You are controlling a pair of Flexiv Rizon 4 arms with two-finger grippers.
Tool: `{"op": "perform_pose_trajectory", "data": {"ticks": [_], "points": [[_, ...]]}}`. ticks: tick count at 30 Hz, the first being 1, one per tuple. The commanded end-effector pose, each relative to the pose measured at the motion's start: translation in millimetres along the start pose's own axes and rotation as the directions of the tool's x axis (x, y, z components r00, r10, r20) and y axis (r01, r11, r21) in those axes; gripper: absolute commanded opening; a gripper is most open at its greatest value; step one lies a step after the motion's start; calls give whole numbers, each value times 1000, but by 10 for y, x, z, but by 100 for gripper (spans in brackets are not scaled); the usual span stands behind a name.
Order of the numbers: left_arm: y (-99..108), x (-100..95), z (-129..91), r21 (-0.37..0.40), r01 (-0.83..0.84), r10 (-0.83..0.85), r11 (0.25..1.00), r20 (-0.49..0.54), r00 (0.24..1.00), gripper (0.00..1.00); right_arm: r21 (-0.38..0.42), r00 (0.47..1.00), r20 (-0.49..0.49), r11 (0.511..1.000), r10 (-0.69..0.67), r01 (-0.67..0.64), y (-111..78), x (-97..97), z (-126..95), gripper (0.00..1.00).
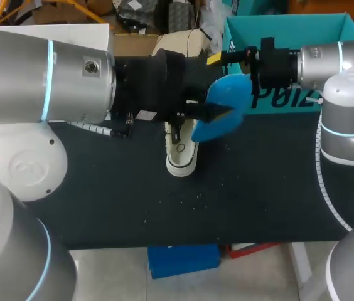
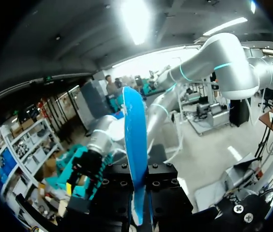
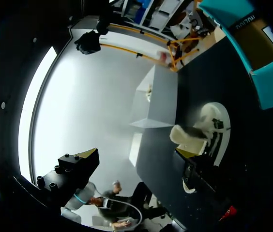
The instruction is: Take the shoe out of the shoebox, open the shoe tongue, remove and reinsert the insole, then place the shoe into the shoebox
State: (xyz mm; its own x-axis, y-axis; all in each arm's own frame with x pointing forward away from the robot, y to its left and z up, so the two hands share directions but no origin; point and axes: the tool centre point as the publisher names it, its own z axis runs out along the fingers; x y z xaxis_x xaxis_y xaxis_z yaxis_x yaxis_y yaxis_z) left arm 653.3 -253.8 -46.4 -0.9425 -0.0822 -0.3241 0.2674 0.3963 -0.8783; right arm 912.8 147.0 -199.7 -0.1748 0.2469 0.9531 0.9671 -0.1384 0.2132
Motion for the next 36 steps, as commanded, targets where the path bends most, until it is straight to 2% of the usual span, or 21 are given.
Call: {"op": "perform_pose_trajectory", "data": {"ticks": [1,3,8,11,22,31,36], "points": [[233,119,-128,48,9,-11,999,37,999,0,-4,1000,1,1000,0,0,-7,-5,17,100],[294,120,-128,39,-3,1,999,42,999,0,-4,1000,1,1000,0,0,-7,-5,17,100],[436,152,-132,105,-136,125,985,110,986,0,-4,1000,1,1000,0,0,-7,-5,17,100],[553,190,-126,110,-176,163,978,121,979,0,-4,1000,1,1000,0,0,-7,-5,17,100],[890,161,-225,149,-242,214,959,180,960,0,-4,1000,1,1000,0,0,-7,-5,17,100],[1092,164,-293,129,-405,388,905,134,912,0,-4,1000,1,1000,0,0,-7,-5,17,100],[1228,169,-392,153,-497,463,855,209,861,0,-4,1000,1,1000,0,0,-7,-5,17,100]]}}
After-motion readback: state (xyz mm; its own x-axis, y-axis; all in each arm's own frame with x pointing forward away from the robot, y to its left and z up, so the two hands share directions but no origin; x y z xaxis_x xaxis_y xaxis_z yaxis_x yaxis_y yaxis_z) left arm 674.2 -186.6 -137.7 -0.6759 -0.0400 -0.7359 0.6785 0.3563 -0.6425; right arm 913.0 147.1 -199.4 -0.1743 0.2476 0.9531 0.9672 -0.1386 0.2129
